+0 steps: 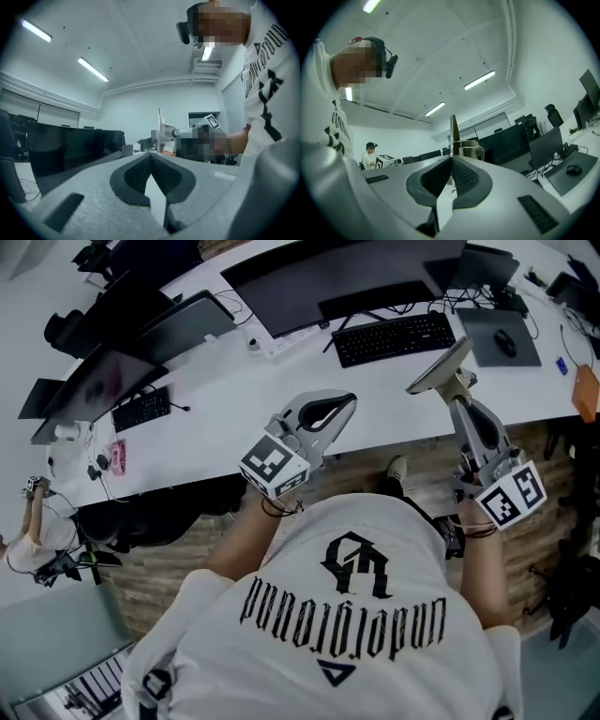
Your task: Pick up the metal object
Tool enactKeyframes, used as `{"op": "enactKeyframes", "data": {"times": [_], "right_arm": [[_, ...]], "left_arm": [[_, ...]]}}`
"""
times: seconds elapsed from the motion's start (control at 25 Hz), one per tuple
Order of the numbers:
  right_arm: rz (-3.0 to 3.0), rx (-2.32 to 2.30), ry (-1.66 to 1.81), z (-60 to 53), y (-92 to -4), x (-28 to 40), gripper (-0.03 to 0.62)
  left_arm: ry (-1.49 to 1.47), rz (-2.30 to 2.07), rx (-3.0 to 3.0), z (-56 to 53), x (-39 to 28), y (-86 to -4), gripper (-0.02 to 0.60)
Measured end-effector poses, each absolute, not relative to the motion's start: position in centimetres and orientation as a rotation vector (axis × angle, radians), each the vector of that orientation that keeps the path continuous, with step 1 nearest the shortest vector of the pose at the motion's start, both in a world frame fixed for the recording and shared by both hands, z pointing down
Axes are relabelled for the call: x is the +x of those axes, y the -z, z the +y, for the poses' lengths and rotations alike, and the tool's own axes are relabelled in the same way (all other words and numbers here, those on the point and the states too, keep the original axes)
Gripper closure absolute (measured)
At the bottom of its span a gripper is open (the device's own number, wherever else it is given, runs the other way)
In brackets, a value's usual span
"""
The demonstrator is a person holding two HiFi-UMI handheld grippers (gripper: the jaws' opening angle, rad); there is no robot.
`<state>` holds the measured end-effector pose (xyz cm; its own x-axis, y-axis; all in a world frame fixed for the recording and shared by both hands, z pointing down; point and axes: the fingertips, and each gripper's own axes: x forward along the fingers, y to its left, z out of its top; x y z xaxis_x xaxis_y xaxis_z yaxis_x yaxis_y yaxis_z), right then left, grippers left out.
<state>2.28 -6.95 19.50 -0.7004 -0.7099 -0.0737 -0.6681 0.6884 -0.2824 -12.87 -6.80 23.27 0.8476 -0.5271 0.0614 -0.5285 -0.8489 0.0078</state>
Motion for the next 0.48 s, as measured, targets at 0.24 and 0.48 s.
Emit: {"op": "enactKeyframes", "data": {"times": [0.24,0.48], "right_arm": [[2.725,-1.149,0.214,-5.1,-16.2,2.3,0.577],[2.715,-1.188,0.185,-3.2,-15.9,2.0,0.577]], "left_arm": [[-0.040,-0.881,3.030,-5.4,-13.8,-20.9,0.566],[-0.007,-0.858,3.037,-3.9,-14.1,-20.1,0.566]]}}
